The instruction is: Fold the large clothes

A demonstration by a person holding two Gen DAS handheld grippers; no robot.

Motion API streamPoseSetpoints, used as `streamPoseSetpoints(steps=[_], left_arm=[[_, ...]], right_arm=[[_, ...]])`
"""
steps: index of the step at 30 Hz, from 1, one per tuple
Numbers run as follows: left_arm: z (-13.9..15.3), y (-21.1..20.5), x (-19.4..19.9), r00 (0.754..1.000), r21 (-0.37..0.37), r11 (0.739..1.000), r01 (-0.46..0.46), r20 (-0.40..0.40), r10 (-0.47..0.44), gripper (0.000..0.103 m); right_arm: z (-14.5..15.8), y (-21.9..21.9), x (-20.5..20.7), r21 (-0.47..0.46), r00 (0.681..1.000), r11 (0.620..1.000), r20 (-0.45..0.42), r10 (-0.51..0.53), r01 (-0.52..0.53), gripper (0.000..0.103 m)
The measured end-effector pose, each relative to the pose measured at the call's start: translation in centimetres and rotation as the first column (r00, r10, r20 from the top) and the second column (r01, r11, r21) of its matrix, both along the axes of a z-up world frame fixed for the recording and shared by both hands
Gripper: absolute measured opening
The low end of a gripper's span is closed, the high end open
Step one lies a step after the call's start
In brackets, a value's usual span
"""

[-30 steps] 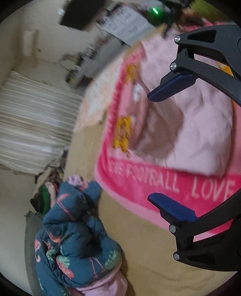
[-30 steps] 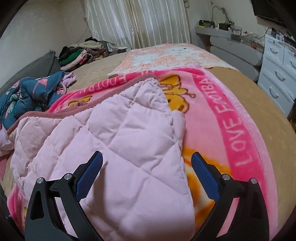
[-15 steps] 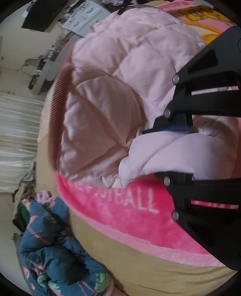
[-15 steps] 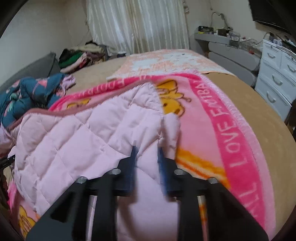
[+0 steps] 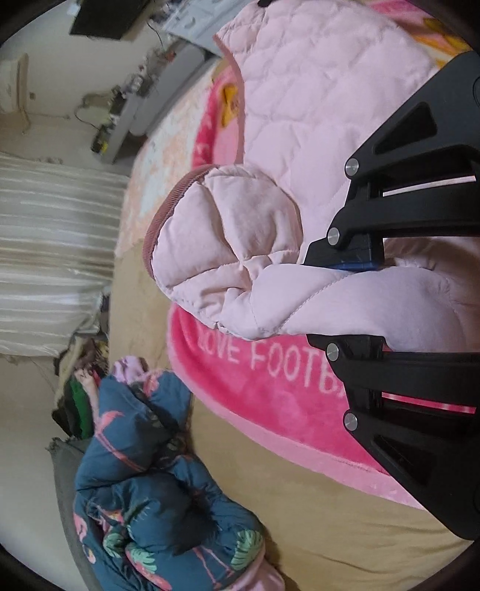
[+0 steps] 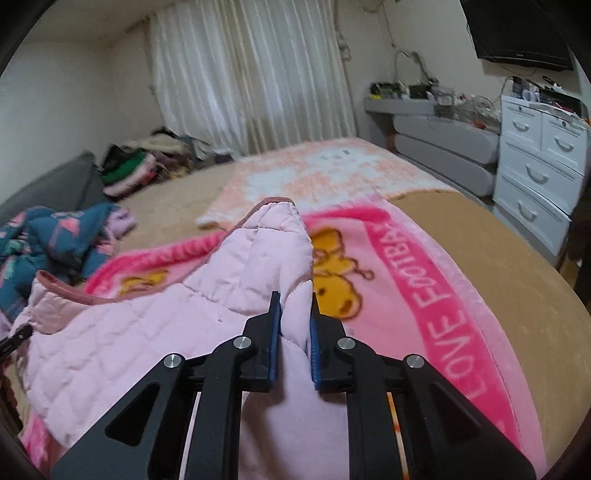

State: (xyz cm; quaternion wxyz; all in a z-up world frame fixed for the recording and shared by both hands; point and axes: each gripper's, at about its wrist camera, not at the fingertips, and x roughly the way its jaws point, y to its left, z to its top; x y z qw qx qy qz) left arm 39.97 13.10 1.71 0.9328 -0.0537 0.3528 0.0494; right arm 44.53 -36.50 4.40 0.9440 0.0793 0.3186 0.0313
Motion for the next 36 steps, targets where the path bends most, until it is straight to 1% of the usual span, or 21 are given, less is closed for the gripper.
streamPoseSetpoints(steps=[5, 10, 14, 16, 18, 21, 22, 23, 24, 25, 26, 27, 28, 29, 30, 32, 34, 36], left_arm=[[-2.1, 0.4, 1.0, 0.999, -0.009, 1.0, -0.029, -0.043, 0.028, 0.011], [-2.9, 0.6, 1.7, 0.998, 0.0, 0.999, -0.033, -0.058, 0.033, 0.012], [-3.5, 0.7, 2.1, 0.997, -0.016, 0.999, -0.043, -0.065, 0.042, 0.015], [-3.5, 0.7, 2.2, 0.996, -0.019, 0.999, -0.048, -0.07, 0.046, 0.016], [-3.4, 0.6, 2.1, 0.996, -0.015, 0.999, -0.05, -0.071, 0.049, 0.017], [-3.2, 0.7, 1.9, 0.996, -0.023, 0.998, -0.053, -0.073, 0.051, 0.019], [-3.0, 0.8, 1.7, 0.996, -0.032, 0.998, -0.056, -0.073, 0.054, 0.022], [-2.7, 0.9, 1.5, 0.996, -0.041, 0.997, -0.059, -0.07, 0.056, 0.029], [-2.4, 1.0, 1.0, 0.996, -0.046, 0.997, -0.061, -0.06, 0.058, 0.033], [-2.0, 1.0, 0.7, 0.997, -0.048, 0.997, -0.061, -0.052, 0.059, 0.04], [-1.5, 1.0, 0.2, 0.997, -0.053, 0.997, -0.061, -0.042, 0.059, 0.048], [-0.9, 0.8, -0.5, 0.998, -0.053, 0.997, -0.062, -0.026, 0.061, 0.052], [-0.5, 0.6, -1.0, 0.998, -0.047, 0.997, -0.06, -0.013, 0.06, 0.061], [0.1, 0.3, -1.4, 0.998, -0.038, 0.998, -0.058, -0.002, 0.058, 0.066], [0.7, -0.2, -2.2, 0.998, -0.025, 0.998, -0.056, 0.014, 0.056, 0.067], [1.5, -1.1, -3.1, 0.999, -0.026, 0.999, -0.035, 0.029, 0.036, 0.075], [1.7, -2.3, -3.6, 1.0, -0.051, 0.999, 0.007, 0.025, -0.006, 0.08], [1.3, -4.2, -3.8, 0.997, -0.082, 0.994, 0.075, 0.003, -0.075, 0.08]], right_arm=[[-3.3, -0.1, 2.1, -0.039, 0.997, 0.999, -0.068, -0.033, 0.031, 0.012], [-5.7, -0.3, 3.1, -0.051, 0.991, 0.998, -0.123, -0.047, 0.041, 0.012], [-7.1, -0.5, 3.7, -0.054, 0.985, 0.998, -0.163, -0.051, 0.042, 0.014], [-7.2, -0.4, 3.6, -0.061, 0.982, 0.997, -0.18, -0.047, 0.037, 0.015], [-6.7, -0.2, 3.3, -0.075, 0.982, 0.997, -0.185, -0.041, 0.027, 0.017], [-5.3, -0.1, 2.3, -0.083, 0.986, 0.996, -0.162, -0.037, 0.024, 0.03], [-4.6, 0.0, 1.6, -0.07, 0.99, 0.997, -0.138, -0.024, 0.014, 0.04], [-3.9, 0.1, 0.9, -0.07, 0.993, 0.998, -0.115, -0.016, 0.008, 0.05], [-3.4, 0.3, 0.2, -0.075, 0.996, 0.997, -0.093, -0.01, 0.003, 0.054], [-2.9, 0.5, -0.3, -0.079, 0.997, 0.997, -0.074, -0.002, -0.004, 0.061], [-2.3, 1.0, -1.0, -0.087, 0.998, 0.996, -0.051, 0.023, -0.028, 0.064], [-1.9, 1.5, -1.6, -0.101, 0.998, 0.993, -0.037, 0.051, -0.055, 0.065], [-1.6, 1.9, -2.1, -0.115, 0.997, 0.99, -0.029, 0.073, -0.076, 0.07], [-1.4, 2.5, -2.6, -0.134, 0.995, 0.986, -0.022, 0.098, -0.1, 0.073], [-1.3, 3.2, -3.1, -0.148, 0.993, 0.981, -0.021, 0.12, -0.122, 0.073], [-1.4, 4.5, -3.6, -0.156, 0.986, 0.974, -0.036, 0.163, -0.167, 0.073], [-1.6, 5.5, -3.6, -0.146, 0.979, 0.969, -0.056, 0.194, -0.2, 0.073], [-2.2, 6.6, -3.3, -0.14, 0.971, 0.962, -0.086, 0.222, -0.233, 0.073]])
